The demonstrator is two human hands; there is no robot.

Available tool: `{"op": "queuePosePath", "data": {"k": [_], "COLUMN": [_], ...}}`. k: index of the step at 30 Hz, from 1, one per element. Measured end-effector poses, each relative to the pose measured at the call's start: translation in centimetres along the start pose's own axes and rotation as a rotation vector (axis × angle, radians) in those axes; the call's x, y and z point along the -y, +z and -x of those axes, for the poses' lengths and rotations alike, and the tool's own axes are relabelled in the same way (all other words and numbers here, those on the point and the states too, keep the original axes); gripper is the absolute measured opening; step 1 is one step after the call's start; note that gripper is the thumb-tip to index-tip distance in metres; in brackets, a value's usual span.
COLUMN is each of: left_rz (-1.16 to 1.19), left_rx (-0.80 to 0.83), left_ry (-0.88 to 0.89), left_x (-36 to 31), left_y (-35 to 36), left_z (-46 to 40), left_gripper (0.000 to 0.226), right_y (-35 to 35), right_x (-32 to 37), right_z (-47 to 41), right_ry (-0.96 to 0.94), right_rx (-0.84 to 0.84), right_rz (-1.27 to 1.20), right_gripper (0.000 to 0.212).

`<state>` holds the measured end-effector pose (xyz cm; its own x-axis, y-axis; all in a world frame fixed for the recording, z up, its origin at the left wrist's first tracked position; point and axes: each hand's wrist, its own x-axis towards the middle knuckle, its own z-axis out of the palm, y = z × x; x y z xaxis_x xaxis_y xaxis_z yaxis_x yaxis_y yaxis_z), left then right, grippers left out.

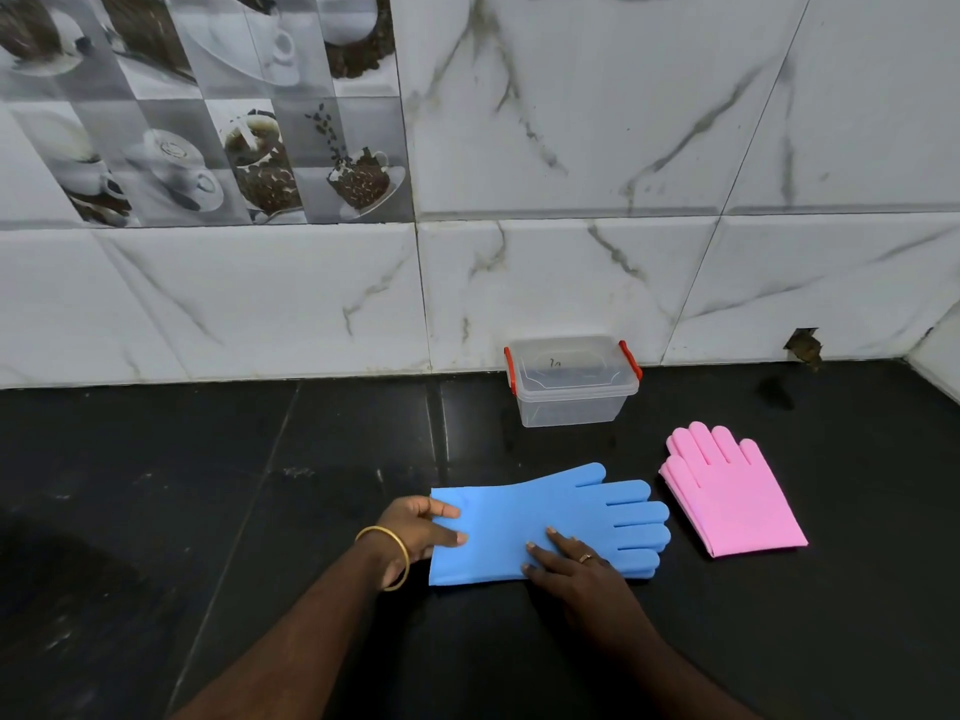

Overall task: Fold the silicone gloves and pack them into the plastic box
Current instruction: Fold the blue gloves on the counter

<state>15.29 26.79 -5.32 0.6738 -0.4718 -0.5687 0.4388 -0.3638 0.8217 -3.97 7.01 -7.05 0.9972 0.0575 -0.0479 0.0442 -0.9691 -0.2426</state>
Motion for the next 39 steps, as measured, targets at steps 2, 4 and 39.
{"op": "queuePosePath", "data": {"k": [2,4,39], "left_rz": [-0.045,-0.157,-0.954], "left_rx": [0.019,0.001,0.028], "left_ry": [-0.004,0.048,0.317], "left_x": [0.4,0.7,-8.8], "left_y": [0.0,-0.1,12.9], "left_z": [0.3,0.6,3.1], "left_gripper": [0.053,0.06,0.082], "right_y": [0.0,0.2,-4.9], "right_x": [0.1,0.4,-1.1], "right_z": [0.0,0.0,-6.2], "right_ry": [0.001,0.033,0.646], "right_rx": [-0.037,-0.053,-0.386], "right_rz": [-0.007,-0.038,-1.871], "right_gripper": [0.048,0.046,0.065]}}
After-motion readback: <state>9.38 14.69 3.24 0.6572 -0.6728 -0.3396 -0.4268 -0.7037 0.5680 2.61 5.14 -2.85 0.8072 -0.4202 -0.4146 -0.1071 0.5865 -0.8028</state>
